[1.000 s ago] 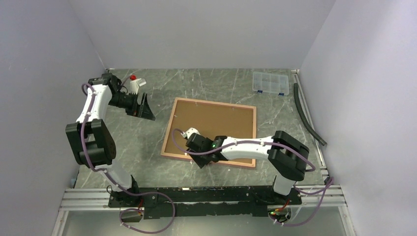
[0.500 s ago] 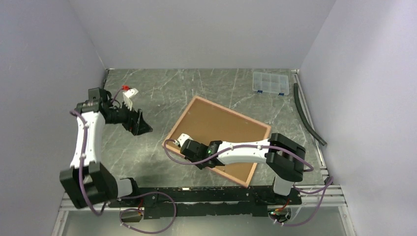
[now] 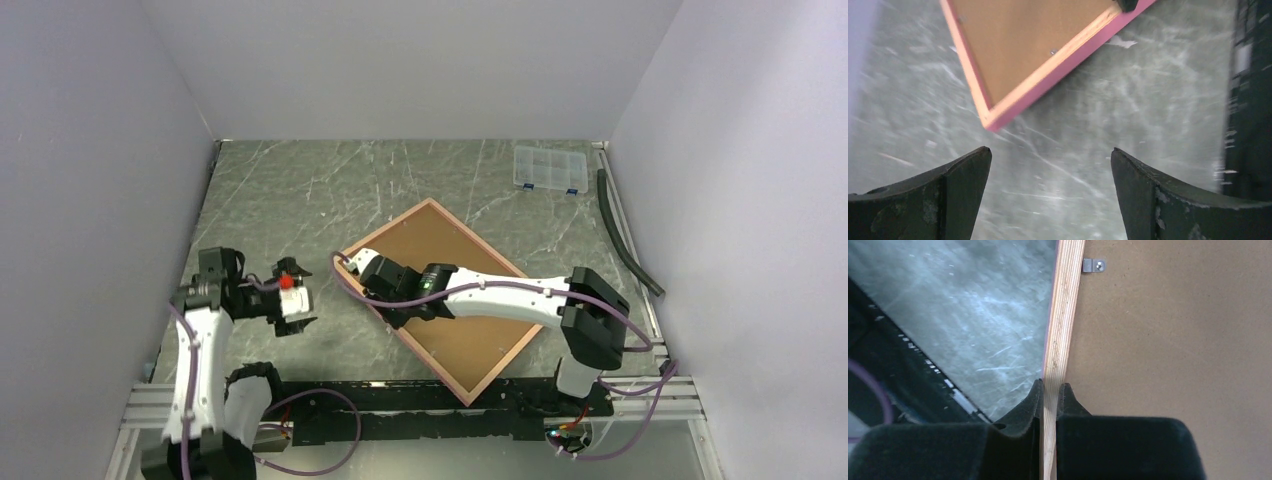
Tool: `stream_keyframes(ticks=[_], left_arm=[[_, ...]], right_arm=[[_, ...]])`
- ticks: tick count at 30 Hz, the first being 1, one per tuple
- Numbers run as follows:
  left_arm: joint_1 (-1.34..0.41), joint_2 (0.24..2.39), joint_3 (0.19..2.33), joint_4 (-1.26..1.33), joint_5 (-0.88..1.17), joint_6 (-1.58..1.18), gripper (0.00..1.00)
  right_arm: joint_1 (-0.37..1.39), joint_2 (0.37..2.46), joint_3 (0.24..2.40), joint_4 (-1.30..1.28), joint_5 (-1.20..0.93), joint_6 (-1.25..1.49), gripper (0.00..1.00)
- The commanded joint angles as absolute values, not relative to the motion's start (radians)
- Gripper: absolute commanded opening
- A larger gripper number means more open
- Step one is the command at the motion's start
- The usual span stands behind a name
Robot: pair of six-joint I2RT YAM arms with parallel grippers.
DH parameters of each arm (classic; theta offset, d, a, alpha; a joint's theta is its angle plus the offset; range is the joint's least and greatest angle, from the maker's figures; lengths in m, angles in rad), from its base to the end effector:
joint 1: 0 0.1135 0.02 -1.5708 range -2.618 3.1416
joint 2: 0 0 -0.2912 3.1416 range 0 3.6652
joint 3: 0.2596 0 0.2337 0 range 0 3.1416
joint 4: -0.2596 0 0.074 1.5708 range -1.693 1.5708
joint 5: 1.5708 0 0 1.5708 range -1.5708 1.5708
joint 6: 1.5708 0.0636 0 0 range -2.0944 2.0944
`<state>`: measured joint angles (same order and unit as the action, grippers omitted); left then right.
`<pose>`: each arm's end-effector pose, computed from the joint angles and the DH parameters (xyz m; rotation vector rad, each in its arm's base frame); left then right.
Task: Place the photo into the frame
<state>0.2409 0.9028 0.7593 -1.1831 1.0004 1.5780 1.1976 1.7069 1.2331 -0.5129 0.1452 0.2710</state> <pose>0.1079 -0.0286 0.2641 1.4539 1.6066 -0.5164 0.1411 0.3350 0.2381 -1.1058 2.3401 0.3816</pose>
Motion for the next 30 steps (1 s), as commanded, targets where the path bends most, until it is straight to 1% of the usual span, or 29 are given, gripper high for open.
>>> stream_keyframes(ticks=[1, 2, 4, 8, 12, 17, 20, 23, 24, 25, 28, 29, 30], left_arm=[[0.222, 0.694, 0.604, -0.840, 1.080, 1.830, 0.95], [0.214, 0.656, 0.559, -0.741, 1.091, 1.823, 0.95], [0.200, 0.640, 0.522, -0.688, 1.108, 1.909, 0.95], [0.163, 0.743, 0.562, -0.805, 1.083, 2.161, 0.95], [0.114, 0.758, 0.518, -0.625, 1.080, 2.133, 0.95], [-0.007, 0.825, 0.534, -0.595, 0.982, 2.228, 0.94], [-0.070, 0.851, 0.560, -0.625, 0.931, 2.253, 0.83], [-0.075, 0.870, 0.580, -0.675, 0.904, 2.302, 0.67], [-0.079, 0.873, 0.584, -0.678, 0.899, 2.304, 0.61], [-0.080, 0.872, 0.589, -0.680, 0.897, 2.304, 0.53], [-0.089, 0.856, 0.601, -0.668, 0.899, 2.262, 0.27], [-0.092, 0.851, 0.609, -0.672, 0.900, 2.249, 0.20], [-0.092, 0.846, 0.621, -0.682, 0.901, 2.228, 0.17]], right_arm=[[1.191, 1.614, 1.335, -0.484, 0.036, 0.296, 0.00], [1.188, 1.611, 1.347, -0.490, 0.021, 0.299, 0.00], [1.183, 1.608, 1.374, -0.503, 0.005, 0.303, 0.00], [1.179, 1.611, 1.419, -0.525, -0.037, 0.305, 0.00], [1.178, 1.610, 1.441, -0.537, -0.072, 0.312, 0.00], [1.178, 1.610, 1.474, -0.559, -0.092, 0.317, 0.00], [1.178, 1.614, 1.496, -0.588, -0.084, 0.319, 0.00], [1.177, 1.605, 1.500, -0.591, -0.079, 0.326, 0.00], [1.177, 1.604, 1.505, -0.596, -0.077, 0.327, 0.00], [1.177, 1.606, 1.514, -0.607, -0.074, 0.327, 0.00], [1.178, 1.613, 1.545, -0.652, -0.050, 0.324, 0.00], [1.177, 1.611, 1.553, -0.666, -0.038, 0.323, 0.00], [1.177, 1.610, 1.560, -0.681, -0.026, 0.321, 0.06]])
